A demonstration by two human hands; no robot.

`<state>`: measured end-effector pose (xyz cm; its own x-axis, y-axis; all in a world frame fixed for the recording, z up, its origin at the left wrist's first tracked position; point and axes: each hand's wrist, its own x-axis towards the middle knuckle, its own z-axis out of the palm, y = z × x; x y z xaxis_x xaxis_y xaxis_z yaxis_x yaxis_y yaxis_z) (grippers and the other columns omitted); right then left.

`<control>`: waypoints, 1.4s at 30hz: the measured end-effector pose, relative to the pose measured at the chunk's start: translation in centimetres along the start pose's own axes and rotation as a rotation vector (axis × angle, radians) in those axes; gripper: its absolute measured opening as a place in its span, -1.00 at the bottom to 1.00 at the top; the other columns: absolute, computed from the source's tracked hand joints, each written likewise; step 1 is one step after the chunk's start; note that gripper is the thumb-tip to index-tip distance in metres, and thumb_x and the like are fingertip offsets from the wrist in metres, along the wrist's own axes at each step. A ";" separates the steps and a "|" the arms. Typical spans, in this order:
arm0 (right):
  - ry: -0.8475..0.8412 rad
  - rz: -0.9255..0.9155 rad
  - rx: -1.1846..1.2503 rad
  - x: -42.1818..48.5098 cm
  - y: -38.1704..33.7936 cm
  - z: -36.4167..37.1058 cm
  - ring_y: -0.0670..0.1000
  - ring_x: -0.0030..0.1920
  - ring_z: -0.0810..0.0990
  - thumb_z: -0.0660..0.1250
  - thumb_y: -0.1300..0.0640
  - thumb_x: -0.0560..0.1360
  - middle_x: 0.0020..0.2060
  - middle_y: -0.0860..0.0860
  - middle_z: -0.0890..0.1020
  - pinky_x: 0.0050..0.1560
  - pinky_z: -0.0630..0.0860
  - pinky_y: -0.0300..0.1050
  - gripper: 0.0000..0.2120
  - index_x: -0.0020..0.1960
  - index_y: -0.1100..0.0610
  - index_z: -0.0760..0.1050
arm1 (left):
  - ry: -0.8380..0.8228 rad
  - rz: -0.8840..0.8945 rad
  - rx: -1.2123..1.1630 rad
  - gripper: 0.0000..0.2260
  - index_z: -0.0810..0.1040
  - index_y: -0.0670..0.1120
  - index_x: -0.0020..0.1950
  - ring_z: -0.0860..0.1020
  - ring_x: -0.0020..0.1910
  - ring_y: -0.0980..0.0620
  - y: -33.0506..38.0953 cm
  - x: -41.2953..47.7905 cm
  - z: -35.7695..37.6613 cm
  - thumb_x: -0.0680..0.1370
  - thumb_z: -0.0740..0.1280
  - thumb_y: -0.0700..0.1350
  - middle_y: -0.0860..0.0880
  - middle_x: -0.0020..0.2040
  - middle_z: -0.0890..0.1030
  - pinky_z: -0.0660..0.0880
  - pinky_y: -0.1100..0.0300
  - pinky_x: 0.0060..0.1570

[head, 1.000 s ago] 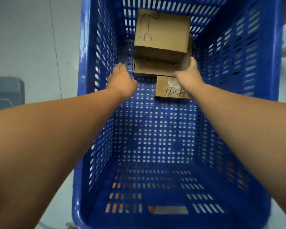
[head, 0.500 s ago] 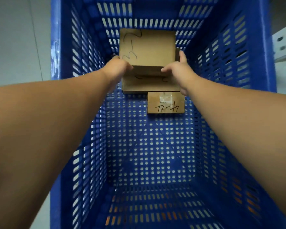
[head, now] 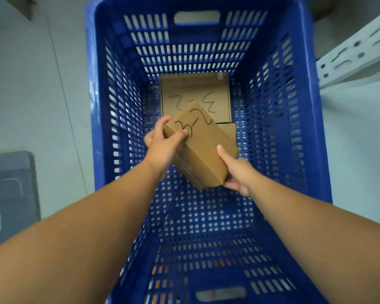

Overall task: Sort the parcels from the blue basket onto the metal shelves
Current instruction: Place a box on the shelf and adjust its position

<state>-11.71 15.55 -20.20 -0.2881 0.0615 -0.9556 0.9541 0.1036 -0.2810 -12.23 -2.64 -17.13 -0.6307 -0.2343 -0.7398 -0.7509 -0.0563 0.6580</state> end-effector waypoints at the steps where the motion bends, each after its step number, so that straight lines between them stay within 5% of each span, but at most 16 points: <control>1: -0.017 0.020 0.031 -1.0 0.0 -0.1 0.09 0.06 0.62 0.45 -0.20 0.36 0.17 0.08 0.59 -0.10 0.65 0.04 -0.25 0.40 0.12 0.29 | 0.033 0.005 0.009 -0.58 0.38 0.23 0.26 0.33 0.20 -0.04 0.2 -0.8 0.0 0.45 0.40 0.02 -0.05 0.30 0.22 0.34 0.01 0.26; 4: -0.052 0.045 0.004 -4.4 -0.8 -0.8 0.12 0.06 0.62 0.52 -0.07 0.33 0.27 0.07 0.50 0.04 0.61 0.13 -0.04 0.53 -0.02 0.00 | 0.114 0.058 0.089 -0.57 0.36 0.09 0.29 0.32 0.13 0.03 1.9 -3.3 -0.1 0.47 0.41 -0.02 -0.02 0.26 0.21 0.38 0.05 0.21; 7: 0.004 -0.090 -0.420 -8.2 -3.5 -1.7 0.17 0.37 0.38 0.54 -0.12 0.31 0.49 0.09 0.20 0.29 0.43 0.15 0.16 0.52 -0.16 -0.31 | 0.094 0.107 0.199 -0.55 0.32 0.06 0.28 0.34 0.14 0.03 4.0 -5.9 -0.9 0.46 0.41 0.00 -0.01 0.26 0.24 0.39 0.05 0.21; 10: -0.056 -0.325 -0.737 -13.1 -7.0 -2.4 0.14 0.49 0.16 0.51 -0.15 0.33 0.53 0.08 0.07 0.44 0.21 0.14 0.07 0.56 -0.09 -0.16 | 0.047 0.139 0.236 -0.61 0.36 0.08 0.26 0.37 0.13 0.00 7.3 -9.2 -2.0 0.48 0.39 0.02 -0.01 0.27 0.24 0.40 0.04 0.12; 14: -0.169 -0.327 -0.677 -19.6 -10.3 -3.0 0.04 0.25 0.47 0.37 -0.19 0.45 0.37 0.00 0.42 0.07 0.45 -0.10 -0.26 0.51 -0.04 0.13 | 0.008 0.188 0.244 -0.63 0.40 0.10 0.26 0.34 0.11 0.05 11.7 -13.9 -3.5 0.48 0.39 0.02 0.01 0.27 0.20 0.32 0.14 0.09; 19: -0.227 -0.290 -0.673 -28.5 -12.2 -4.5 -0.05 0.03 0.60 0.27 -0.29 0.47 0.07 -0.11 0.60 -0.10 0.54 -0.05 -0.54 0.24 -0.04 0.40 | 0.139 0.254 0.115 -0.27 0.17 0.09 0.45 0.35 0.25 -0.01 16.3 -21.0 -4.5 0.39 0.45 0.18 -0.01 0.33 0.20 0.36 0.01 0.29; 23: -0.167 -0.345 -0.618 -36.7 -12.1 -6.3 0.01 -0.01 0.66 0.24 -0.32 0.47 0.04 -0.04 0.64 -0.02 0.62 -0.02 -0.52 0.21 0.00 0.42 | -0.110 0.257 0.108 0.02 0.05 0.22 0.50 0.34 0.38 -0.02 18.8 -28.6 -4.2 0.14 0.34 0.52 0.05 0.45 0.21 0.32 -0.13 0.36; 28: -0.035 -0.397 -0.431 -47.3 -10.0 -8.8 -0.10 -0.17 0.60 0.25 -0.17 0.54 -0.06 -0.05 0.59 -0.46 0.50 -0.32 -0.52 0.31 0.13 0.38 | -0.276 0.279 0.122 -0.07 0.15 0.27 0.46 0.38 0.34 -0.03 22.2 -36.4 -3.6 0.15 0.31 0.53 0.08 0.45 0.25 0.37 -0.13 0.31; 33: 0.126 -0.517 -0.301 -56.2 -6.9 -10.9 -0.02 0.00 0.60 0.25 -0.33 0.45 0.11 0.00 0.58 -0.20 0.53 -0.16 -0.36 0.36 0.06 0.35 | -0.374 0.363 0.119 -0.43 0.18 0.13 0.50 0.42 0.29 -0.06 26.4 -44.3 -3.1 0.54 0.24 0.20 0.01 0.39 0.35 0.39 -0.13 0.29; 39: 0.259 -0.672 -0.100 -67.1 -2.3 -14.7 0.01 0.00 0.62 0.34 -0.25 0.44 0.10 -0.01 0.59 -0.05 0.62 -0.03 -0.40 0.37 0.03 0.37 | -0.581 0.440 0.088 -0.65 0.36 0.07 0.36 0.51 0.12 0.03 29.6 -53.8 -2.0 0.59 0.22 0.09 0.01 0.24 0.51 0.49 0.09 0.01; 42: 0.350 -0.717 -0.059 -72.3 1.0 -17.5 0.00 0.10 0.58 0.37 -0.20 0.44 0.22 -0.04 0.54 -0.01 0.60 -0.02 -0.36 0.43 -0.04 0.27 | -0.691 0.453 0.076 -0.62 0.47 0.08 0.32 0.51 0.22 0.00 30.4 -58.5 -0.3 0.53 0.29 0.15 0.04 0.27 0.54 0.48 0.00 0.16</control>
<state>8.64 28.59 50.20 -0.8479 0.2669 -0.4580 0.5236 0.2876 -0.8019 1.92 9.10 46.17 -0.8351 0.4316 -0.3412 -0.3904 -0.0280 0.9202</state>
